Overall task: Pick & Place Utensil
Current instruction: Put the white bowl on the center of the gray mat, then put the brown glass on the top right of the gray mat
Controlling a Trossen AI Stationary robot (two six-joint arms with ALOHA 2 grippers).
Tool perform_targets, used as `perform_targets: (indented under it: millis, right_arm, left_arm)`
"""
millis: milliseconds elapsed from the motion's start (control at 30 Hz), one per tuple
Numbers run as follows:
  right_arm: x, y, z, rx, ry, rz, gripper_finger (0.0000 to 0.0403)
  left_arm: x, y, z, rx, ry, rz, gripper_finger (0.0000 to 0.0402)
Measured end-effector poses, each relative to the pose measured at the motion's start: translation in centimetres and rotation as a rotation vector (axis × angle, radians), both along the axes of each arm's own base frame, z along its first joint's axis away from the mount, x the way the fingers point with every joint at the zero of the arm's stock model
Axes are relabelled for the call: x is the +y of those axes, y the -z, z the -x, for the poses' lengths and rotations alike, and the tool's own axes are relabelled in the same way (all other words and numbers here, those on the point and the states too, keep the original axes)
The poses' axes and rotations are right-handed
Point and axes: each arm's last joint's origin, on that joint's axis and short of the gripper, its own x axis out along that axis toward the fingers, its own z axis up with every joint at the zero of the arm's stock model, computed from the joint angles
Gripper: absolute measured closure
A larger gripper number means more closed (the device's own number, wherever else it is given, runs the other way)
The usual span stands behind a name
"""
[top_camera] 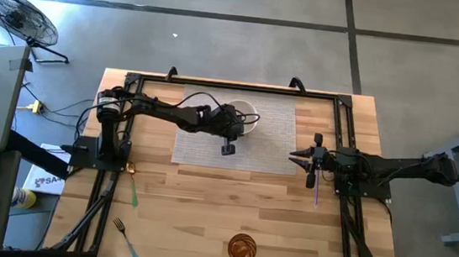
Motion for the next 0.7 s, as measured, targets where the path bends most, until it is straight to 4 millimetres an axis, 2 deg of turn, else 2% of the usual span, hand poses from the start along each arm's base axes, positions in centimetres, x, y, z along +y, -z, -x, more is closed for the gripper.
perform_targets:
  millis: [367, 633, 700]
  right_arm:
    - [0.0, 0.0, 0.0, 0.000, 0.000, 0.000, 0.0329]
    - [0.0, 0.0, 0.0, 0.000, 0.000, 0.000, 0.0329]
    - [0.0, 0.0, 0.0, 0.000, 0.000, 0.000, 0.0329]
  left_arm:
    - [0.1, -1.8, -0.6, 0.062, -0.003, 0.031, 0.0367]
    - [-0.1, -2.0, -0.5, 0.077, 0.018, 0.089, 0.0296]
    - [-0.3, -2.8, -0.2, 0.059, 0.029, 0.133, 0.0282]
